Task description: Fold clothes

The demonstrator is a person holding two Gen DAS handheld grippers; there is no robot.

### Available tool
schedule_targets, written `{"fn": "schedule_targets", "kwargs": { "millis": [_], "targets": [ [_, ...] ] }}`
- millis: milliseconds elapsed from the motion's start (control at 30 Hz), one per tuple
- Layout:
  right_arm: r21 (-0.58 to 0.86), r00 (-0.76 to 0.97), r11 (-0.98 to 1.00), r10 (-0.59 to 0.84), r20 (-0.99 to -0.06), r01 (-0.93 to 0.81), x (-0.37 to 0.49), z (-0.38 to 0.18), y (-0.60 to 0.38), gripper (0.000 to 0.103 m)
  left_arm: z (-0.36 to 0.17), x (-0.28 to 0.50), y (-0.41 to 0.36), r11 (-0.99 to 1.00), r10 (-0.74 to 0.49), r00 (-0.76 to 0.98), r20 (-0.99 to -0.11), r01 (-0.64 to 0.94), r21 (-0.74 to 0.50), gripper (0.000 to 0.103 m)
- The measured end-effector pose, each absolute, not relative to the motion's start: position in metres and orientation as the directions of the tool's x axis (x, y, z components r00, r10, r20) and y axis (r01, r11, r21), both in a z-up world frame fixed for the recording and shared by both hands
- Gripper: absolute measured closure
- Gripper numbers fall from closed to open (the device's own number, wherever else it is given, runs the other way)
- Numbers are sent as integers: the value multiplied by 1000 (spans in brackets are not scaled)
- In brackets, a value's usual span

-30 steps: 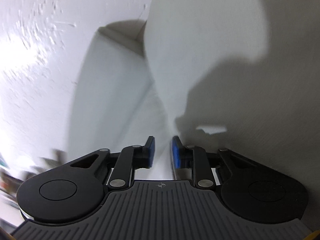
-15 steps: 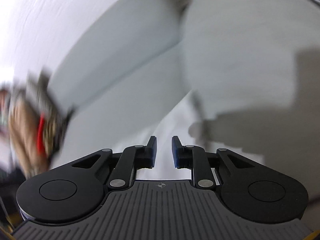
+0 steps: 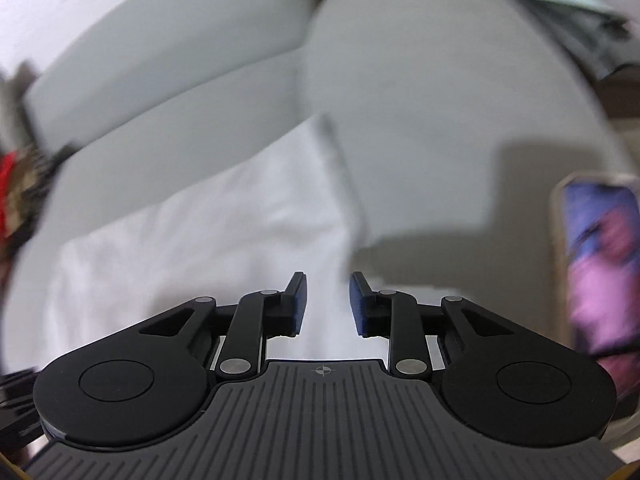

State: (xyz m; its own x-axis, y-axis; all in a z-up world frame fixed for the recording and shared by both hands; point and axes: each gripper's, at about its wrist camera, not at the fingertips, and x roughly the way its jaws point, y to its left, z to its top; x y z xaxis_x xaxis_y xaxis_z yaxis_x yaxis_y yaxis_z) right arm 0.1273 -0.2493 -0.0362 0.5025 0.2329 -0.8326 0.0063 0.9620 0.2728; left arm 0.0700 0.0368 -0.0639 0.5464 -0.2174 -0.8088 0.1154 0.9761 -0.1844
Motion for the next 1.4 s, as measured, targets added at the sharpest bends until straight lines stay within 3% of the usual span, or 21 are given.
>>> {"fn": "schedule_targets", "kwargs": {
  "millis": [67, 233, 300, 400, 500, 600, 700, 933, 1100, 1233, 1400],
  "targets": [
    [281, 489, 958, 269, -830, -49, 123, -43, -228, 72, -60, 57, 36, 972, -230, 563, -794, 104, -209, 86],
    [193, 435, 972, 231, -870, -131, 107, -69, -197, 69, -82, 51, 19, 988, -153, 599, -786, 99, -116, 86],
    [186, 416, 976, 215, -884, -111, 90, -70, -208, 60, -86, 46, 14, 991, -128, 583, -802, 97, -88, 86],
    [211, 352, 977, 211, -912, -40, 73, -71, -230, 59, -88, 33, 8, 994, -98, 557, -824, 96, -54, 85],
    [218, 317, 976, 197, -928, 30, 56, -66, -247, 64, -87, 18, 13, 997, -79, 467, -881, 56, -59, 82],
    [299, 371, 952, 255, -893, 65, 36, -58, -258, 48, -94, 2, 19, 993, -108, 407, -907, -2, -119, 79],
    [426, 382, 896, 352, -854, 127, 20, -60, -264, 46, -91, -8, 17, 994, -98, 446, -890, 1, -109, 72],
    [495, 330, 862, 439, -836, 107, 17, -80, -248, 45, -76, -12, 4, 995, -97, 518, -850, 76, -67, 56],
    [549, 458, 807, 413, -787, 217, 24, -79, -291, 47, -76, -6, 5, 994, -113, 534, -838, 71, -89, 58],
    [538, 497, 797, 361, -789, 276, 35, -84, -310, 55, -77, 8, 6, 986, -166, 551, -818, 65, -156, 84],
    [509, 493, 794, 313, -812, 333, 52, -93, -318, 56, -75, 36, 4, 979, -192, 583, -790, 63, -192, 84]
  ]
}}
